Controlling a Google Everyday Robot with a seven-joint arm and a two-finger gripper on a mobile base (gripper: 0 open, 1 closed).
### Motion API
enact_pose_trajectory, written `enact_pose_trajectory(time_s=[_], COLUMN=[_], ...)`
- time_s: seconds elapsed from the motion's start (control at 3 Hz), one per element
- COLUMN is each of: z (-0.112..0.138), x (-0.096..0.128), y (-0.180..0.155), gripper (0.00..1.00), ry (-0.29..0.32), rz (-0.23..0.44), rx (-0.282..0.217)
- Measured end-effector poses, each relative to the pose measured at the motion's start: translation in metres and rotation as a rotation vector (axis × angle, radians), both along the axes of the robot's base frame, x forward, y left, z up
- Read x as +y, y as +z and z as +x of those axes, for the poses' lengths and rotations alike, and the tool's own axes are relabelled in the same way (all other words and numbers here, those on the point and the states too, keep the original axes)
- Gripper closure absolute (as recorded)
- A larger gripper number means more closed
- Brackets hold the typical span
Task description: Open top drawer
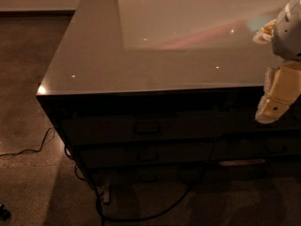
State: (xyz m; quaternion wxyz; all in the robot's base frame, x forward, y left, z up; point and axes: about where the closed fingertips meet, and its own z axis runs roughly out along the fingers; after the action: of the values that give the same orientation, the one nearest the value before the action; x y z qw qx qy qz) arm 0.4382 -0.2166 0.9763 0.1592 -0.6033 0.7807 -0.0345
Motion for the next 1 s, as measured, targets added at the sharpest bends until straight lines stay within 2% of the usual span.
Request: enact_pose_trajectory(time_s=[0.33, 0.67, 1.0], z=[0.000, 0.002, 0.002], x=[0.003, 0.011, 0.011], y=[0.000, -0.024, -0.024], gripper=[0.00, 0.00, 0.00], ry=[0.006, 0.014, 0.014], rz=[0.007, 0.045, 0.045], rx=[-0.007, 0.021, 0.021])
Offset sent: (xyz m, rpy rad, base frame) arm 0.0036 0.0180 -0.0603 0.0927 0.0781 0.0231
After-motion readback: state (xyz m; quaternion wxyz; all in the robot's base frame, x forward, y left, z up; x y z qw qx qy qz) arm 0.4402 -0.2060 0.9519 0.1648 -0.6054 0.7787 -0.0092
